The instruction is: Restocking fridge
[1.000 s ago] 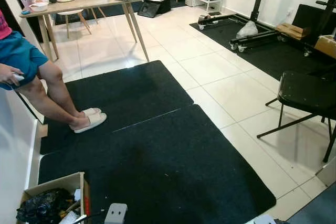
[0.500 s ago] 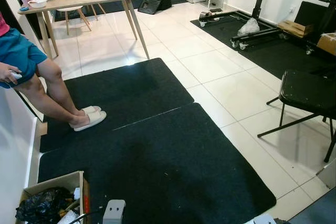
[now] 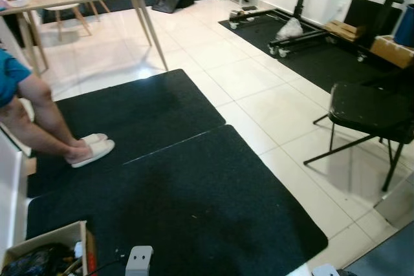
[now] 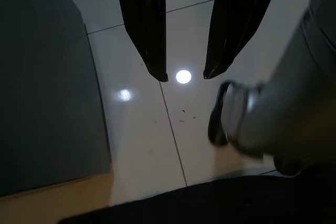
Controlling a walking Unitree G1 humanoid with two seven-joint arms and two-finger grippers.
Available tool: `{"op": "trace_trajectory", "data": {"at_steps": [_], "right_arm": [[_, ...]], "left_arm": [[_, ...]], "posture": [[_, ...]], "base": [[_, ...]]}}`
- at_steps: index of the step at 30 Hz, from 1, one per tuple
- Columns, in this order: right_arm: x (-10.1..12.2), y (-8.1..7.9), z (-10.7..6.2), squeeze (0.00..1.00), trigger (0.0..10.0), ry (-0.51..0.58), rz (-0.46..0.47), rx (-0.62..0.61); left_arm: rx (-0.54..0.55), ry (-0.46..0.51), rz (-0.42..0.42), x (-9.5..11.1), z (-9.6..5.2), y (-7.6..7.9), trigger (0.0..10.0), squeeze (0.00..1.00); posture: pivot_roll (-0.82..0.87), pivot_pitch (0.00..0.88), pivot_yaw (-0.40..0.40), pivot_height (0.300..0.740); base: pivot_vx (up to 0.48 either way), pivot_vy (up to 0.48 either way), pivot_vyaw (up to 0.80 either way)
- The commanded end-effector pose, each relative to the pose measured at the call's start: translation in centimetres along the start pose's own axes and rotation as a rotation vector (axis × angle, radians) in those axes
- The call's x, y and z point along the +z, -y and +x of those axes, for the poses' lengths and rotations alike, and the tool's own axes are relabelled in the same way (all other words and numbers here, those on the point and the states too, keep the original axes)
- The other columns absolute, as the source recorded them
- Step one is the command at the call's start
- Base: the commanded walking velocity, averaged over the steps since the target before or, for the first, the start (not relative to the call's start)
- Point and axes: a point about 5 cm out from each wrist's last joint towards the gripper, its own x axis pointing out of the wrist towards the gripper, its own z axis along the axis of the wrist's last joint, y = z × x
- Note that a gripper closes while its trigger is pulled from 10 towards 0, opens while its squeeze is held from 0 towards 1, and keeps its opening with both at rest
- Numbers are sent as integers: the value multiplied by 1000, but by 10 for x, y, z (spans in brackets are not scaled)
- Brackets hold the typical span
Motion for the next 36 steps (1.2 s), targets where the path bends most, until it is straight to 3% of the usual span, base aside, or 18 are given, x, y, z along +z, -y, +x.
{"op": "trace_trajectory", "data": {"at_steps": [1, 36], "right_arm": [[1, 2, 0, 0, 10000, 6, -8, -1], [3, 1, 0, 0, 10000, 12, -12, 6]], "left_arm": [[-7, -8, -10, -2, 0, 2, 10000, 0], [-20, -17, 13, -4, 0, 4, 10000, 0]], "posture": [[-21, 0, -12, 740], [-18, 0, -14, 740]], "base": [[480, 0, 0], [480, 0, 0]]}}
